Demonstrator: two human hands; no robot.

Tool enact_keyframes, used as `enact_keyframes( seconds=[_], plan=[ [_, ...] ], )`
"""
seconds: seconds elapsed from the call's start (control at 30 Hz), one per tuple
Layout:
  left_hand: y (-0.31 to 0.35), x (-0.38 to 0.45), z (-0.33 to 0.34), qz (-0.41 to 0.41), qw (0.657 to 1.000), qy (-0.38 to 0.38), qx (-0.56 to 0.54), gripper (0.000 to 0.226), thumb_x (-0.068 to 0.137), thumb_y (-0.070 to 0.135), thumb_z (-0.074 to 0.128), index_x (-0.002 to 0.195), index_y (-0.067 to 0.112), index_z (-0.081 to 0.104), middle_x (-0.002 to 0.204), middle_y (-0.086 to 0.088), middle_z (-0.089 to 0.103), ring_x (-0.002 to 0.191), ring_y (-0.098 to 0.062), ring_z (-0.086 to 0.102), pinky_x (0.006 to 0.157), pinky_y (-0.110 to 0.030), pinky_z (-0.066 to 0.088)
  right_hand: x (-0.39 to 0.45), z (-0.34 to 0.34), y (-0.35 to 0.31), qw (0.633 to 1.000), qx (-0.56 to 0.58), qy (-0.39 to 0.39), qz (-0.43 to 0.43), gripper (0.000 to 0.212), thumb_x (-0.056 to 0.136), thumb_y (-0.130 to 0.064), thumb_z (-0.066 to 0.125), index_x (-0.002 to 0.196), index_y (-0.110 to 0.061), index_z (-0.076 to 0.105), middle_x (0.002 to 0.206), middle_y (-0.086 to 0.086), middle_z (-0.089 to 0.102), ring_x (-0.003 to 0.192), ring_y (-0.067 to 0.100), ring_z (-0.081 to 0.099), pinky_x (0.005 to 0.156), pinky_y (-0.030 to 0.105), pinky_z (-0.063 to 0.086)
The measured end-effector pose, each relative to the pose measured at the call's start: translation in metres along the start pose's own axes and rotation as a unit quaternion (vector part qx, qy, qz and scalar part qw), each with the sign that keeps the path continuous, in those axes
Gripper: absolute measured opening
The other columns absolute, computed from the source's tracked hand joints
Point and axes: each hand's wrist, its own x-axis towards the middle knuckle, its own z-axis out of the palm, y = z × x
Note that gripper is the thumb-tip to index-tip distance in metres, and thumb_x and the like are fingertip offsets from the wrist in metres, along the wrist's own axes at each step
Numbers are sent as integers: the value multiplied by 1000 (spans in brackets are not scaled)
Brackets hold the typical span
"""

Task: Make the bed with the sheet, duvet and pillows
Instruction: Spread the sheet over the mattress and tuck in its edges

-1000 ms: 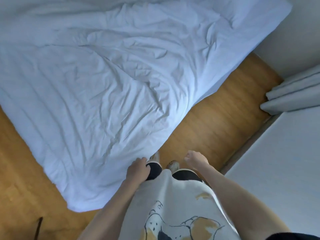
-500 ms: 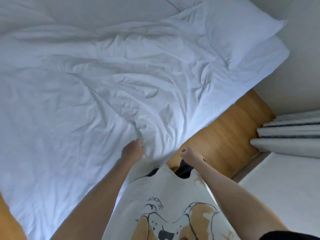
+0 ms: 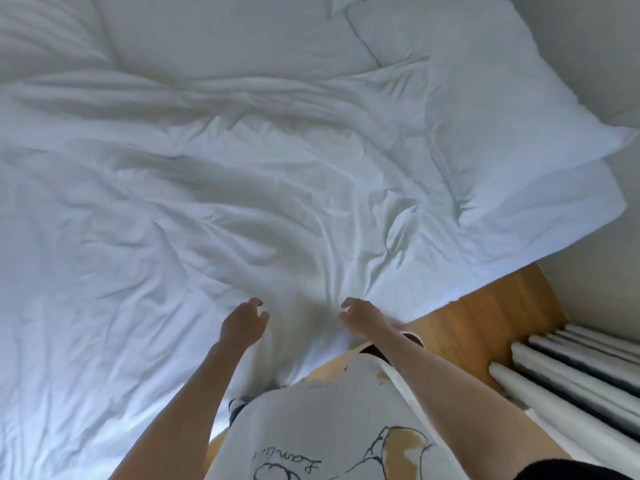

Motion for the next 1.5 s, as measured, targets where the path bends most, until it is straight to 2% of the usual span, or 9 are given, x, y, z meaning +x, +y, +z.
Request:
enact_keyframes(
  seconds=[0.23,0.5,0.67,0.83,0.93,1.0,1.17,1.3,1.5],
  plan=[
    [164,78,-47,41,998,31,24,41,97,30,42,137,17,42,132,-10,49,123,-25,47,100,-34,38,101,-177,38,989,-55,134,9,46,95,-33,47,137,-15,41,132,14,49,121,31,48,97,36,40],
    [286,254,-147,150,971,178,57,50,93,31,45,139,12,41,139,-16,41,126,-31,39,98,-40,38,253,-321,-29,954,-29,292,-69,68,91,-46,55,146,-15,29,146,14,34,130,34,37,99,44,40],
    [321,357,-186,234,922,288,114,59,91,21,55,144,8,33,141,-21,39,127,-36,39,97,-44,40,351,-369,-79,929,-81,339,-122,86,86,-59,55,150,-14,20,153,19,23,138,36,27,108,43,31],
    [307,440,-180,186,928,293,132,99,80,51,66,152,15,10,154,-24,17,140,-41,20,110,-50,25,428,-386,-112,921,-147,320,-168,120,69,-75,61,153,-21,-5,159,18,0,146,38,3,118,48,9],
    [294,472,-169,143,943,273,128,119,67,59,74,152,15,3,154,-25,13,140,-43,16,110,-56,21,458,-382,-117,923,-177,302,-161,129,62,-78,64,153,-20,-6,158,18,7,144,38,10,116,47,12],
    [290,486,-163,133,942,282,122,121,64,61,74,152,14,6,145,-26,30,131,-43,30,102,-53,29,472,-373,-115,906,-197,344,-150,131,59,-79,64,153,-15,-1,151,17,23,136,36,26,111,43,24],
    [284,500,-174,185,913,328,158,75,71,48,74,122,-1,47,102,-30,60,94,-43,58,83,-46,36,475,-360,-129,902,-152,376,-150,117,64,-73,65,148,-6,19,131,13,47,115,30,48,95,35,39],
    [272,483,-172,202,917,302,164,39,75,29,74,93,0,55,83,-27,64,79,-40,62,75,-40,35,454,-337,-138,932,-109,288,-192,66,79,-58,64,124,-12,49,114,6,63,104,25,59,77,31,40],
    [224,388,-123,166,927,303,148,49,62,35,84,95,8,60,81,-17,62,75,-34,60,68,-38,37,387,-270,-124,943,-147,215,-207,44,86,-44,63,114,-9,63,112,10,63,107,29,57,84,35,44]
  ],
)
